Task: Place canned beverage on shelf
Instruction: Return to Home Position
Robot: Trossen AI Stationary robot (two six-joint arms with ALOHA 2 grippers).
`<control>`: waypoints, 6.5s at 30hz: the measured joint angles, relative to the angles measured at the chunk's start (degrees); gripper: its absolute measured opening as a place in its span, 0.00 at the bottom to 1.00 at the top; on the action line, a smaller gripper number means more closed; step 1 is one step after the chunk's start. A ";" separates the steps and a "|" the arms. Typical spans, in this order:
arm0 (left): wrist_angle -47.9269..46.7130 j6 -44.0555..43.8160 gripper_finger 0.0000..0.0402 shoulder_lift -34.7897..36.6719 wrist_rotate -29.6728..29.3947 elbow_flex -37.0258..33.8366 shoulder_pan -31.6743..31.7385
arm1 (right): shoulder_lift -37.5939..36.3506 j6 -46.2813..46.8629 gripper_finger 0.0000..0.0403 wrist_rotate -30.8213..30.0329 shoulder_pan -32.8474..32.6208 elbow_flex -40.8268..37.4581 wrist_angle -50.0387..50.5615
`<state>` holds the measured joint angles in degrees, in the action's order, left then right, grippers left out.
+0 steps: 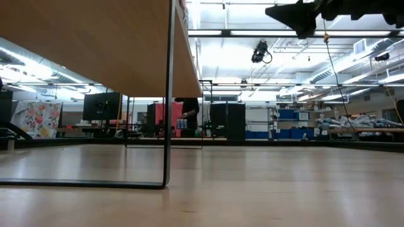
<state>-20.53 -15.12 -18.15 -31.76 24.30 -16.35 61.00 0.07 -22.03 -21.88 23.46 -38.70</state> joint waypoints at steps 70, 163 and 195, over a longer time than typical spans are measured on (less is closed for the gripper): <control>9.98 1.40 0.20 9.16 4.90 -7.92 -8.51 | -53.19 -7.88 0.86 -15.76 6.40 -23.10 14.96; 7.51 6.78 0.20 9.16 0.40 -7.92 -8.56 | -53.14 -10.32 0.86 -15.88 6.38 -23.12 20.43; 7.51 6.78 0.20 9.16 0.40 -7.92 -8.54 | -53.15 -10.31 0.86 -15.88 6.38 -23.12 20.43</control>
<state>-13.02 -8.34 -8.99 -31.35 16.38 -24.88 7.85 -10.24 -37.90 -15.50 0.34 -18.27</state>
